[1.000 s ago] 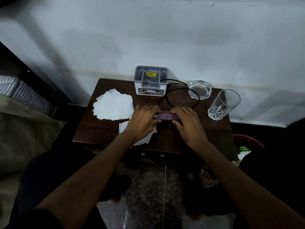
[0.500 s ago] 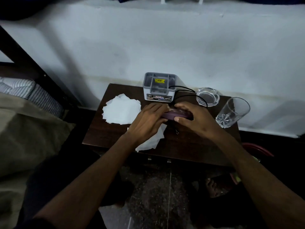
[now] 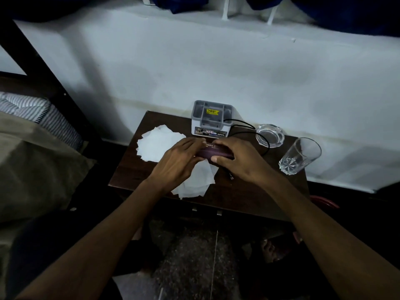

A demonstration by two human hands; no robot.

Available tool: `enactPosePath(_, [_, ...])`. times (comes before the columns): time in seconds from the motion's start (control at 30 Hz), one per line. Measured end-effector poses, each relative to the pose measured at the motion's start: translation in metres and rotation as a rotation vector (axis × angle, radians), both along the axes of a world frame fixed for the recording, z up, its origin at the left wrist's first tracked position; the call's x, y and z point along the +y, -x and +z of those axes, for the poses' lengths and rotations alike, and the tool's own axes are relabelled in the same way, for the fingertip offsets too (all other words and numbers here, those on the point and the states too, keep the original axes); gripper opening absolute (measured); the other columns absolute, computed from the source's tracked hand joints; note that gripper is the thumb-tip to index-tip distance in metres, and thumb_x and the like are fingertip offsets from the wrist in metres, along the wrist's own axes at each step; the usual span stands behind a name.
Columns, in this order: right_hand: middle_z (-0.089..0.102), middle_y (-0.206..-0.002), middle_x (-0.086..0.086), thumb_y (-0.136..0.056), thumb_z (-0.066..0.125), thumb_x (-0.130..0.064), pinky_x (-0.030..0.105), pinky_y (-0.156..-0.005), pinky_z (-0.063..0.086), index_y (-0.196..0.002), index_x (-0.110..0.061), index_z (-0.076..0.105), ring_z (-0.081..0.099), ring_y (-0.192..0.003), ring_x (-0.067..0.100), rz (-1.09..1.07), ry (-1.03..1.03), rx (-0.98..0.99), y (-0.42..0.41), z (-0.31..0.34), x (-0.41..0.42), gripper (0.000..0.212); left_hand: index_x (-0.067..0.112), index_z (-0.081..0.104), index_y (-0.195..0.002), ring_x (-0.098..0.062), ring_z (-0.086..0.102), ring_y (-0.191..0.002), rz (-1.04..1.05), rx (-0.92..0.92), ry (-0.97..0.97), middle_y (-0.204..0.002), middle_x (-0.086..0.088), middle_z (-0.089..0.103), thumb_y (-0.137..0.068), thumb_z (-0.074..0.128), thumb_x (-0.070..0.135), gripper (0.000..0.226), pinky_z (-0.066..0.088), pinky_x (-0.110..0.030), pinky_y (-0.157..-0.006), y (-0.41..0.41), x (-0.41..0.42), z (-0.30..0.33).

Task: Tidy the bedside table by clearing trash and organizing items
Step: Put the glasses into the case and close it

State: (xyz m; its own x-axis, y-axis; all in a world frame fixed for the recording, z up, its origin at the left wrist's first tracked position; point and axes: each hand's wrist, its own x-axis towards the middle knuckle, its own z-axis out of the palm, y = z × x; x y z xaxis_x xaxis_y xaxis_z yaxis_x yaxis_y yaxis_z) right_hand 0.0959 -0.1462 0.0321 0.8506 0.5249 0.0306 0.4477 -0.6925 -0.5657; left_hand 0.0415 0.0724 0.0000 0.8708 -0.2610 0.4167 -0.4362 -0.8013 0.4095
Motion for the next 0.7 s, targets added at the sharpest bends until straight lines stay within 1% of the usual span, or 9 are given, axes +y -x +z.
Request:
enactPosePath(0.07, [0.067,-0.129,-0.002,-0.088,0.072,-0.053,0.04,-0.093,0.054,-0.141,-0.027,0.055,0.063,-0.112,0.021,0.042,0.15,-0.113,0.002,0.002,0.005,0.061,0.005,0.063,-0.131,-0.034,0.068,-0.109,0.021,0.023,0.032,-0.121,-0.016,0.071,-0.098,0.069,0.014,0.035,0.057,-0.042,-0.088,-0.001,0.002,0.006])
enactPosePath(0.13, [0.064,-0.137,-0.002,-0.089,0.071,-0.053,0.045,-0.096,0.052,-0.146,-0.028,0.05,0.062,-0.12,0.025,0.055,0.252,-0.219,0.003,0.007,0.009,0.066,0.006,0.061,-0.128,-0.033,0.067,-0.1,0.013,0.026,0.035,-0.112,-0.015,0.071,-0.098,0.068,0.014,0.032,0.057,-0.042,-0.081,-0.004,0.006,0.011])
enactPosePath(0.2, [0.067,-0.132,0.0,-0.092,0.069,-0.046,0.045,-0.094,0.053,-0.143,-0.026,0.053,0.065,-0.118,0.027,0.062,0.273,-0.318,0.003,0.013,0.013,0.057,0.007,0.06,-0.126,-0.031,0.066,-0.096,0.002,0.019,0.044,-0.11,-0.014,0.071,-0.098,0.068,0.015,0.03,0.056,-0.042,-0.078,-0.005,0.009,0.015])
enactPosePath(0.27, [0.069,-0.128,0.001,-0.096,0.067,-0.041,0.044,-0.093,0.053,-0.14,-0.023,0.057,0.066,-0.115,0.028,0.058,0.278,-0.374,0.004,0.018,0.02,0.049,0.008,0.061,-0.125,-0.029,0.066,-0.094,0.012,0.01,0.048,-0.109,-0.012,0.072,-0.097,0.07,0.015,0.03,0.054,-0.038,-0.077,-0.007,0.013,0.018])
enactPosePath(0.37, [0.071,-0.124,0.001,-0.097,0.065,-0.039,0.045,-0.095,0.052,-0.137,-0.022,0.059,0.067,-0.112,0.028,0.027,0.284,-0.39,0.006,0.02,0.031,0.043,0.013,0.062,-0.125,-0.028,0.068,-0.094,0.034,-0.012,0.021,-0.106,-0.006,0.074,-0.091,0.074,0.022,0.037,0.052,-0.038,-0.079,-0.011,0.019,0.021])
enactPosePath(0.47, [0.075,-0.114,0.0,-0.093,0.07,-0.034,0.042,-0.091,0.054,-0.126,-0.022,0.063,0.07,-0.103,0.027,0.007,0.316,-0.417,0.008,0.019,0.043,0.036,0.019,0.064,-0.126,-0.025,0.069,-0.096,0.049,-0.049,-0.05,-0.106,0.0,0.074,-0.089,0.075,0.035,0.042,0.05,-0.04,-0.086,-0.014,0.021,0.02])
enactPosePath(0.57, [0.075,-0.11,0.001,-0.089,0.073,-0.025,0.04,-0.087,0.053,-0.12,-0.02,0.065,0.071,-0.1,0.029,0.015,0.359,-0.437,0.006,0.017,0.051,0.033,0.018,0.066,-0.125,-0.029,0.068,-0.1,0.084,-0.104,-0.121,-0.109,-0.001,0.073,-0.09,0.075,0.027,0.038,0.042,-0.042,-0.089,-0.014,0.02,0.015])
enactPosePath(0.63, [0.074,-0.118,0.002,-0.093,0.069,-0.03,0.04,-0.089,0.052,-0.129,-0.019,0.061,0.07,-0.108,0.029,0.044,0.345,-0.436,0.004,0.016,0.055,0.038,0.018,0.066,-0.125,-0.029,0.066,-0.108,0.106,-0.112,-0.18,-0.113,-0.001,0.073,-0.088,0.076,0.022,0.038,0.041,-0.046,-0.091,-0.015,0.024,0.012])
enactPosePath(0.7, [0.068,-0.133,0.005,-0.093,0.068,-0.036,0.043,-0.097,0.049,-0.145,-0.018,0.049,0.064,-0.122,0.029,0.05,0.344,-0.391,0.002,0.014,0.056,0.058,0.02,0.067,-0.122,-0.027,0.061,-0.114,0.128,-0.111,-0.24,-0.117,0.001,0.072,-0.088,0.076,0.021,0.036,0.038,-0.046,-0.092,-0.018,0.034,0.01])
